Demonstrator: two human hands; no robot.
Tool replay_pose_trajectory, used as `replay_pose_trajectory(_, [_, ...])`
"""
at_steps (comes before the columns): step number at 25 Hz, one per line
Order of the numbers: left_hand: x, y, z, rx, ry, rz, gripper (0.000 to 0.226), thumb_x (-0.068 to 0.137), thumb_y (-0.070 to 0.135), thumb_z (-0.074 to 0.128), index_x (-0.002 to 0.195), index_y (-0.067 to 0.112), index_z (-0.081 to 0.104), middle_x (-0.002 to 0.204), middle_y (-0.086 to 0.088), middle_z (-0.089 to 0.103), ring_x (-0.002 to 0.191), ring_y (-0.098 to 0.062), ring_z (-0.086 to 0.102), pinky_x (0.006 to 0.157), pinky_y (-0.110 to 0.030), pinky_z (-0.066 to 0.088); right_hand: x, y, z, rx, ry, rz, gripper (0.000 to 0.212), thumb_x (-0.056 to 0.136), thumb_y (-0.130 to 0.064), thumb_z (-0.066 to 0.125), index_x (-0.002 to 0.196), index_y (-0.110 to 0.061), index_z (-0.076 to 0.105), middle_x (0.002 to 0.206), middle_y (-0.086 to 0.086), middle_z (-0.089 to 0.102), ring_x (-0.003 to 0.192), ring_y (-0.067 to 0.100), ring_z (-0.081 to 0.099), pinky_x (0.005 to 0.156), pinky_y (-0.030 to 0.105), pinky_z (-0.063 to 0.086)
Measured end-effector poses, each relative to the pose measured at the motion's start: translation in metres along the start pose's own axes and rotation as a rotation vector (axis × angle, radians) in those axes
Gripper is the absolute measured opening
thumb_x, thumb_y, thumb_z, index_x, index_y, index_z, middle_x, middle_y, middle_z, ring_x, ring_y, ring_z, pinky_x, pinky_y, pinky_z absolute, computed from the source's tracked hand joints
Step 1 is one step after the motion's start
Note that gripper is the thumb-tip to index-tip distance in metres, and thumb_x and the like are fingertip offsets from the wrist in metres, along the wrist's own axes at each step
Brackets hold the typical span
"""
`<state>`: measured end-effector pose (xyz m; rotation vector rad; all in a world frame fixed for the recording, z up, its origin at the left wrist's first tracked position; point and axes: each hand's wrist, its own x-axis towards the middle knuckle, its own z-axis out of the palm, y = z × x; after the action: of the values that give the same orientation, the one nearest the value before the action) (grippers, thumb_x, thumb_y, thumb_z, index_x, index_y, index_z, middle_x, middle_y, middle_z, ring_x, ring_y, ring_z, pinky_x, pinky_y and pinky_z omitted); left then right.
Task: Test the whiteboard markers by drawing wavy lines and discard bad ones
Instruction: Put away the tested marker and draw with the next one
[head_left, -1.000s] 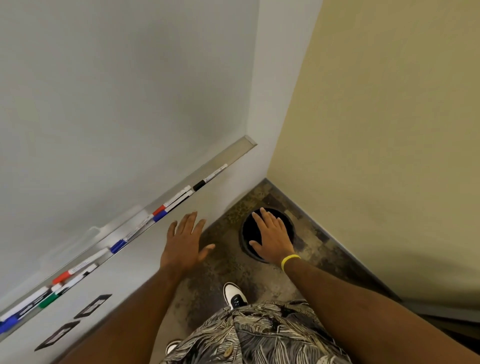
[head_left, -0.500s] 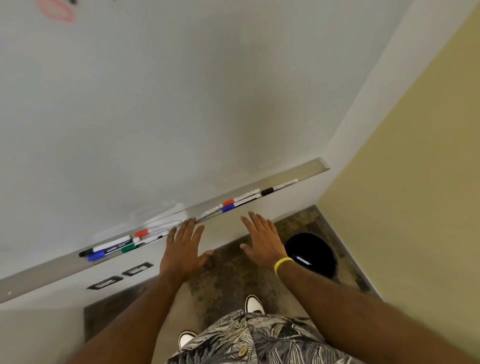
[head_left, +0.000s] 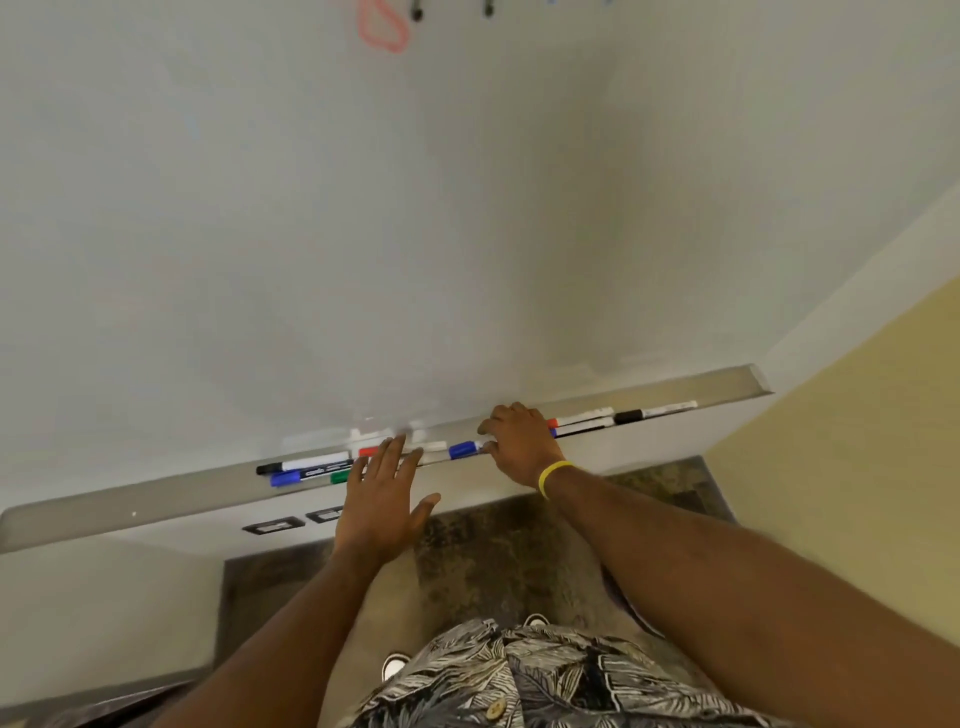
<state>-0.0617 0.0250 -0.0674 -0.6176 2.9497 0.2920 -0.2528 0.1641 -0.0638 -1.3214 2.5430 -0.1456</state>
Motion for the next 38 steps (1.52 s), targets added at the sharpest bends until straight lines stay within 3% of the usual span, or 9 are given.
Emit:
replay_pose_trajectory(6, [0.000, -0.011, -0.005, -0.048, 0.037, -0.059, 0.069, 0.095, 0.062, 0.036, 0.153, 0.025, 0.025, 0.164, -0.002, 0.013, 0.151, -0.022, 0.008, 0.121, -0.046, 0.006, 0.035, -0.002, 0.003, -0.215, -0.148, -0.129, 0.023, 0.094, -0.020, 0.058, 0.113, -0.019, 0.071, 0.110, 0.007, 0.063, 0.102, 0.026, 0.057, 0.085, 0.038, 0.049])
replay_pose_trajectory(11, [-0.004, -0.017, -0.010, -0.066, 0.037, -0.103, 0.071, 0.095, 0.064, 0.031, 0.154, 0.027, 0.019, 0.164, -0.001, 0.011, 0.152, -0.021, 0.007, 0.121, -0.044, 0.005, 0.036, -0.003, 0.011, -0.211, -0.122, -0.143, 0.019, 0.094, -0.021, 0.060, 0.109, -0.018, 0.070, 0.112, 0.007, 0.060, 0.101, 0.025, 0.056, 0.085, 0.038, 0.050])
replay_pose_trajectory(16, [-0.003, -0.017, -0.019, -0.121, 0.093, -0.084, 0.066, 0.095, 0.059, 0.041, 0.150, 0.023, 0.032, 0.159, -0.003, 0.028, 0.147, -0.023, 0.024, 0.120, -0.045, 0.019, 0.030, -0.002, 0.004, -0.197, -0.060, -0.173, 0.021, 0.095, -0.019, 0.057, 0.114, -0.016, 0.066, 0.113, 0.007, 0.064, 0.105, 0.023, 0.056, 0.088, 0.034, 0.048])
replay_pose_trajectory(18, [0.005, -0.009, -0.025, -0.261, 0.114, -0.087, 0.062, 0.095, 0.054, 0.048, 0.146, 0.021, 0.038, 0.152, -0.002, 0.039, 0.141, -0.021, 0.035, 0.117, -0.043, 0.030, 0.028, -0.004, -0.006, -0.168, 0.003, -0.192, 0.022, 0.096, -0.019, 0.056, 0.116, -0.015, 0.065, 0.113, 0.007, 0.067, 0.105, 0.023, 0.056, 0.090, 0.034, 0.047])
replay_pose_trajectory(20, [0.016, 0.003, -0.030, -0.582, 0.120, -0.170, 0.054, 0.095, 0.045, 0.055, 0.141, 0.019, 0.044, 0.140, -0.001, 0.051, 0.126, -0.019, 0.050, 0.108, -0.041, 0.043, 0.023, -0.008, -0.017, -0.105, 0.074, -0.210, 0.024, 0.097, -0.021, 0.056, 0.119, -0.014, 0.063, 0.116, 0.008, 0.066, 0.107, 0.024, 0.056, 0.092, 0.033, 0.046])
replay_pose_trajectory(24, [0.035, 0.027, -0.038, -1.046, 0.127, -0.300, 0.028, 0.097, 0.029, 0.057, 0.121, 0.016, 0.061, 0.099, -0.002, 0.069, 0.089, -0.020, 0.067, 0.083, -0.036, 0.059, -0.006, -0.022, -0.034, 0.207, 0.078, -0.173, 0.020, 0.101, -0.021, 0.049, 0.116, -0.013, 0.059, 0.113, 0.008, 0.060, 0.100, 0.022, 0.056, 0.089, 0.035, 0.049])
replay_pose_trajectory(28, [0.028, 0.041, -0.027, -1.098, 0.060, -0.282, 0.020, 0.097, 0.022, 0.058, 0.106, 0.009, 0.069, 0.081, -0.004, 0.072, 0.069, -0.016, 0.068, 0.066, -0.023, 0.058, -0.044, -0.029, -0.017, 0.408, -0.021, -0.083, 0.023, 0.103, -0.022, 0.045, 0.122, -0.012, 0.053, 0.117, 0.005, 0.052, 0.094, 0.018, 0.057, 0.088, 0.031, 0.049])
replay_pose_trajectory(33, [0.014, 0.054, -0.007, -1.119, -0.095, -0.249, 0.020, 0.095, 0.011, 0.059, 0.113, 0.008, 0.067, 0.094, -0.009, 0.072, 0.074, -0.014, 0.072, 0.069, -0.021, 0.058, -0.076, -0.026, 0.014, 0.446, -0.003, 0.067, 0.036, 0.104, -0.039, 0.039, 0.122, -0.015, 0.059, 0.113, 0.005, 0.063, 0.098, 0.020, 0.059, 0.082, 0.024, 0.042])
replay_pose_trajectory(38, [0.012, 0.065, -0.010, -1.105, -0.102, -0.259, 0.020, 0.097, 0.020, 0.058, 0.107, 0.010, 0.071, 0.080, -0.001, 0.072, 0.071, -0.014, 0.070, 0.071, -0.023, 0.059, -0.083, -0.026, 0.016, 0.367, 0.069, 0.095, 0.037, 0.104, -0.042, 0.036, 0.120, -0.018, 0.061, 0.107, 0.002, 0.066, 0.093, 0.018, 0.060, 0.079, 0.022, 0.041])
